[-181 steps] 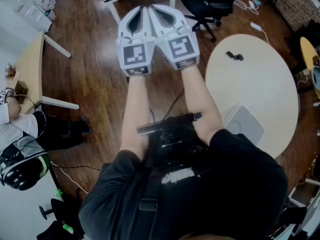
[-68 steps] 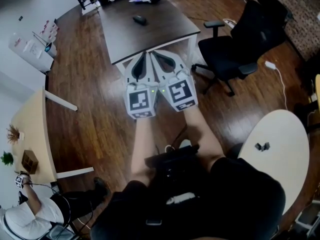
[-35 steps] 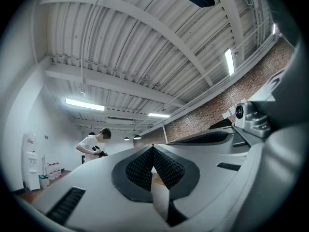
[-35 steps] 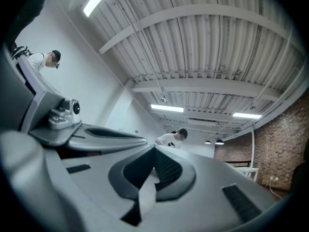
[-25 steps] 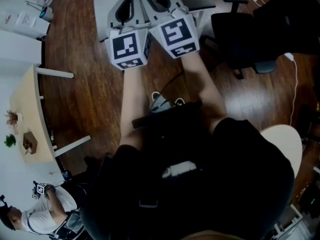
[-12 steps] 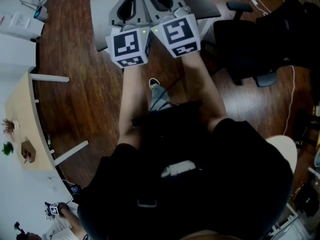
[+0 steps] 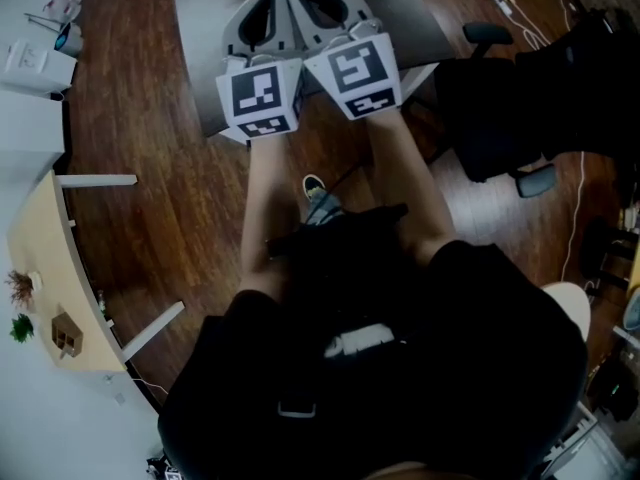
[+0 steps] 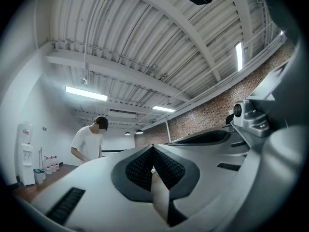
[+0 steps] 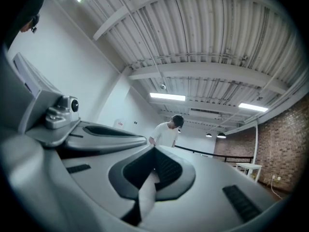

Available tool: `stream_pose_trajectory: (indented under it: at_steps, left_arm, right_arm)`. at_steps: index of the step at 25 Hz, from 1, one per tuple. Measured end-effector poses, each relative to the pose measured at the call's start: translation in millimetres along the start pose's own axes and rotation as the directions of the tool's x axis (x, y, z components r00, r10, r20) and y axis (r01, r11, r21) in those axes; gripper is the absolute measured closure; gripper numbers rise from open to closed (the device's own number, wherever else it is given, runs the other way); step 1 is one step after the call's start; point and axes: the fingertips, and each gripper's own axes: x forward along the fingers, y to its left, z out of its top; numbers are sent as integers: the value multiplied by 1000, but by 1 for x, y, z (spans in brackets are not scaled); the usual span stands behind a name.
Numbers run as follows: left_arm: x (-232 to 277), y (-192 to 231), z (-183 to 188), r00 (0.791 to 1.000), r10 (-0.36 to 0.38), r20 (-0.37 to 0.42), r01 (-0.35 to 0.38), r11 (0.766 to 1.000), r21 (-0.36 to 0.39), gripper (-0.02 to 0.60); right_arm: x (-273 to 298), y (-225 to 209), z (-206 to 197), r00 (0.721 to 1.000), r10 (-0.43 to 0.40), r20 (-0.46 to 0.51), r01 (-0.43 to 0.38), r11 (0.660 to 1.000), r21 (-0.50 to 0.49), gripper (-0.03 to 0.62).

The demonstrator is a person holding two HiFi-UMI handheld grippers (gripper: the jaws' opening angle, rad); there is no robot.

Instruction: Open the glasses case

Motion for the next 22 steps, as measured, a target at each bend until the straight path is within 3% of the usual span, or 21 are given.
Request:
stream_pose_trajectory:
  at_steps: [10,22]
  left_arm:
    - [26,81,-6,1000,-1,19,2,1000,-23,583]
    - [55,110,-24,1000,-16,10,17,998,-59,583]
  right_arm:
    - [82,22,8,1000,-2,-8,1,1000,-30,592]
    - [124,16,-6,999,-14,-45,12,999,-39,592]
